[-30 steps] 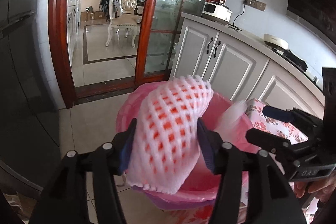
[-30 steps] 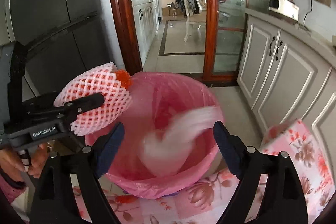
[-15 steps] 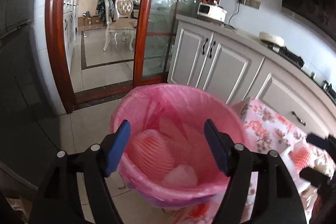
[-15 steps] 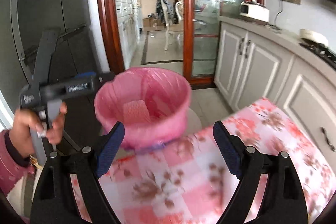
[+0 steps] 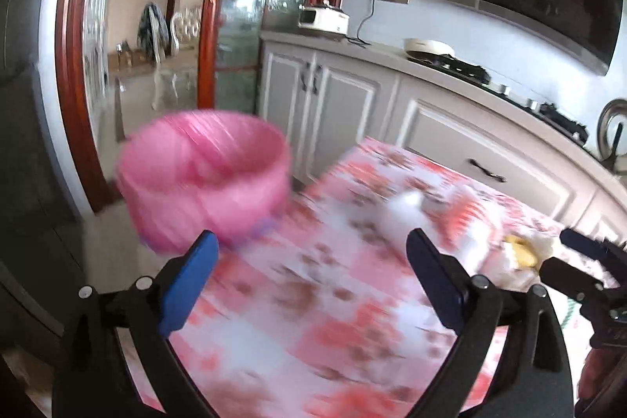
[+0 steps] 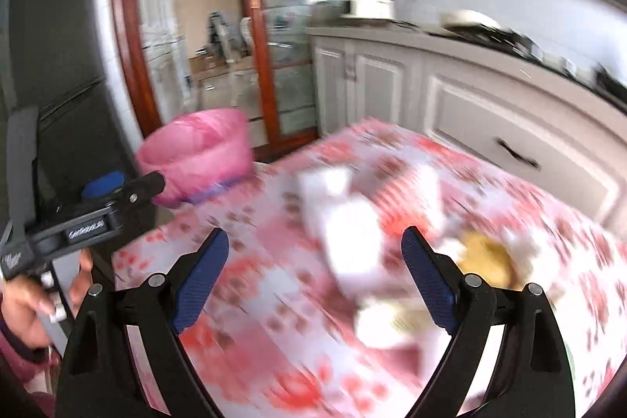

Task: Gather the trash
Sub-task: 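Open the left gripper to drop the pink foam net into the bin, then move both open grippers back over the table items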

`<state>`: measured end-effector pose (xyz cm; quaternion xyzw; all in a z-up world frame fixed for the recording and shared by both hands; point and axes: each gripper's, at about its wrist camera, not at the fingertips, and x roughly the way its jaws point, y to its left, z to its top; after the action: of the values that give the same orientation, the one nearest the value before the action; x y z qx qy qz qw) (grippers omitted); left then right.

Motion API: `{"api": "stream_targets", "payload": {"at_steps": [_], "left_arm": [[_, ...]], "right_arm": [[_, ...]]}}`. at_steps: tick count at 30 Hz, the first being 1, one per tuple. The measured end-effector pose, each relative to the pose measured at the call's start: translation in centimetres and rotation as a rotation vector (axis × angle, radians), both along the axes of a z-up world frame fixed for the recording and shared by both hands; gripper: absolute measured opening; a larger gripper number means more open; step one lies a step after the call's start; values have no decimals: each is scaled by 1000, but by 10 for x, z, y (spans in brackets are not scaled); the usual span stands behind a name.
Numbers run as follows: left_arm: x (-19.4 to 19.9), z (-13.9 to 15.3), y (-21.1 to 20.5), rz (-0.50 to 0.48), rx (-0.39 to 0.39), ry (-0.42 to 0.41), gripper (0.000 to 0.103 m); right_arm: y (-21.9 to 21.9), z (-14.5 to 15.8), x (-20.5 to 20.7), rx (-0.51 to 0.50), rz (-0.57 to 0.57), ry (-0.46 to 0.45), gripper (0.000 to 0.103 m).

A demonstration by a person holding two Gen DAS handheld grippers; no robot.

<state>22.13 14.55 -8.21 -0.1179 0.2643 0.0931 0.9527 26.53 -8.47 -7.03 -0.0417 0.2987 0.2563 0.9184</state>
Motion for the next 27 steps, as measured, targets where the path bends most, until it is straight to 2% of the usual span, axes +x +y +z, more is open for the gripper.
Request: {"api": "stream_targets", "payload": {"at_steps": [1,3,9,14,18,21,27], "left_arm": [[-1,-6,-15,-12,-25,12,94],[-2,-14,-43,-38,-23,39,94],[-12,-30,-116,-106,101,72,94],[-12,-41,-147,-166,106,97,94],[-4,-42,-170,-218,97,112,94],[3,-40,-200,-274,134,69,94],[10,-53,-247,-399,189,93,94]], "right_arm": [[-18,-4,-4,-1,-32,5,85],[-40,-11,-11,0,-68,12,85],[-100,-33,-27,-6,-169,19,85],[-148,-56,-26,34,-282,73,85],[-167,-68,-25,34,-330,92,85],[-183,-71,-26,58,-367,102,85],[-220,-69,-41,77,-432,95,85]]}}
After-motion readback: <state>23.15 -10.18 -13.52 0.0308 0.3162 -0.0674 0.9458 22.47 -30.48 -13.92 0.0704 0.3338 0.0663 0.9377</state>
